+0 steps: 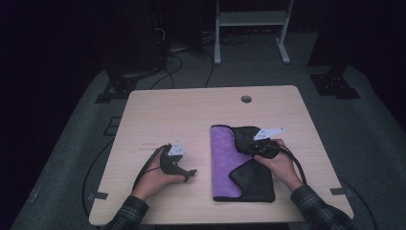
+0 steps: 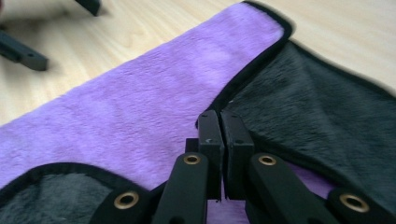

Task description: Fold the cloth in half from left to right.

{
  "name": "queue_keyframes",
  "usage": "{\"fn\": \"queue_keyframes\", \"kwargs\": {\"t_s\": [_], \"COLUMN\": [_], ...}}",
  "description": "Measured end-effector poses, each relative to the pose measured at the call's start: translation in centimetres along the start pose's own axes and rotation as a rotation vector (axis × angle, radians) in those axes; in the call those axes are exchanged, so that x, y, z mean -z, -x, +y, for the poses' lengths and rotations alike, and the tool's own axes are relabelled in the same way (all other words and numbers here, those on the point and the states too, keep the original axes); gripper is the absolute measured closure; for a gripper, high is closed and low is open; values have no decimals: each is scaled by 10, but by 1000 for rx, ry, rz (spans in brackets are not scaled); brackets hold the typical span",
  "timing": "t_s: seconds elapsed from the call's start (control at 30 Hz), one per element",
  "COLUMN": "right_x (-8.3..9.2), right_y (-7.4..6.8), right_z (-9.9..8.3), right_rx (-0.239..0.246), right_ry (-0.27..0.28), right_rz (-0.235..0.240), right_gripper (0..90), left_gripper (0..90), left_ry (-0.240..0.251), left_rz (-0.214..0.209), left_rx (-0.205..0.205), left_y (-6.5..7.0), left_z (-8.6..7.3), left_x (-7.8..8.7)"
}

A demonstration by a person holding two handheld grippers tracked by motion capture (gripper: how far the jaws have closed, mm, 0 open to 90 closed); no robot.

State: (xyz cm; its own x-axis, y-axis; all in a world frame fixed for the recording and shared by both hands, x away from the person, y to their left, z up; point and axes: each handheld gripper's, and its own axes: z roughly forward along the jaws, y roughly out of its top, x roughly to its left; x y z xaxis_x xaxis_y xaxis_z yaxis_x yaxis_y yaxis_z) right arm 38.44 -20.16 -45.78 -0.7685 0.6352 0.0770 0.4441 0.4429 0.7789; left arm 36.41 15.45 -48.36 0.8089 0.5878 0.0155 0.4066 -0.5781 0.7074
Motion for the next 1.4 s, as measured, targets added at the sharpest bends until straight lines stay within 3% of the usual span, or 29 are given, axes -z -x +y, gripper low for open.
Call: {"fn": "queue_keyframes", "kwargs": {"t_s": [0.3, 0.67, 1.03, 1.4], "right_x": [16, 24, 16, -12], "right_y": [22, 56, 86, 105], "right_z": [18, 34, 32, 17], "right_rx": [-22, -64, -120, -133], "right_ry": [67, 92, 52, -83], "right_rz": [-91, -234, -337, -397], "right_gripper": [880, 881, 882, 881], "left_gripper": [0, 0, 0, 0], "left_ry": [4, 2, 5, 5], "left_rz": [1, 3, 5, 5], "left_rx": [4, 2, 5, 6], "left_y": [0, 0, 1, 1], "left_z": [0, 0, 0, -1], "left_x": [0, 0, 0, 0]}}
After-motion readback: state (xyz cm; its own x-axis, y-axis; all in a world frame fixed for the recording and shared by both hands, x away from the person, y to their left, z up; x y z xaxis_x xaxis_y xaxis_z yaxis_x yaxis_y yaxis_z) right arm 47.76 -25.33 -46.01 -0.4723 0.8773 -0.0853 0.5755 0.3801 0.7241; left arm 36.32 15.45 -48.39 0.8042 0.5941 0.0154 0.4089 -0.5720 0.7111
